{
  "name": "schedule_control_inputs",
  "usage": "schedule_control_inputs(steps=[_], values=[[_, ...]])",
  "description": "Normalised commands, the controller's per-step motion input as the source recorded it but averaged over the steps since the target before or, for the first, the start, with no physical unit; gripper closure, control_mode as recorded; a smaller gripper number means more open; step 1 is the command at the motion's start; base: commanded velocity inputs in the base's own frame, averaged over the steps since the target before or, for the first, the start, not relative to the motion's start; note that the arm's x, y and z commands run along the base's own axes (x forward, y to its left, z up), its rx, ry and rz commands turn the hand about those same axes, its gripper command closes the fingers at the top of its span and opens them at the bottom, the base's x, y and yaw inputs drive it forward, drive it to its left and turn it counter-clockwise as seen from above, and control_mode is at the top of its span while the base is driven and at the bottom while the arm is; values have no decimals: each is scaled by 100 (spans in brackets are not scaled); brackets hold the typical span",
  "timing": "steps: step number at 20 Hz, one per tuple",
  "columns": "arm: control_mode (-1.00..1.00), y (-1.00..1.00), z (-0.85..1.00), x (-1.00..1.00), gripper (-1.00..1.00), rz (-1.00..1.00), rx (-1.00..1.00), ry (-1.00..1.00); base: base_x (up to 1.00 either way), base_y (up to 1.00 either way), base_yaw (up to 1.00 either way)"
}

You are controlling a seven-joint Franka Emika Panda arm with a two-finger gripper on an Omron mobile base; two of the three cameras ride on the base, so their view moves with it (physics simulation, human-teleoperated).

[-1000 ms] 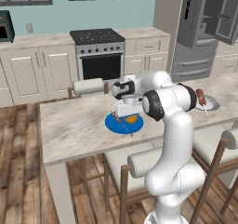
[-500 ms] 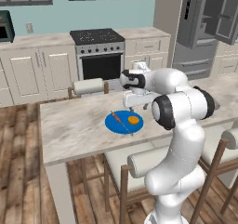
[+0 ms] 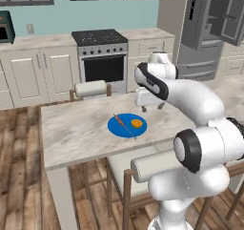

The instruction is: Pick up the orange and tangerine from the fridge and place one fruit on each plate on the dining counter.

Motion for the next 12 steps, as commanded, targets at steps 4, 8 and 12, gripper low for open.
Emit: schedule_control_inputs(steps=[4, 8, 12], values=[[-100, 11, 35, -99, -100, -4, 0, -5, 0, 0, 0], [-100, 15, -1, -93, -100, 0, 0, -2, 0, 0, 0], [-100, 8, -27, -97, -100, 0, 0, -10, 0, 0, 0]])
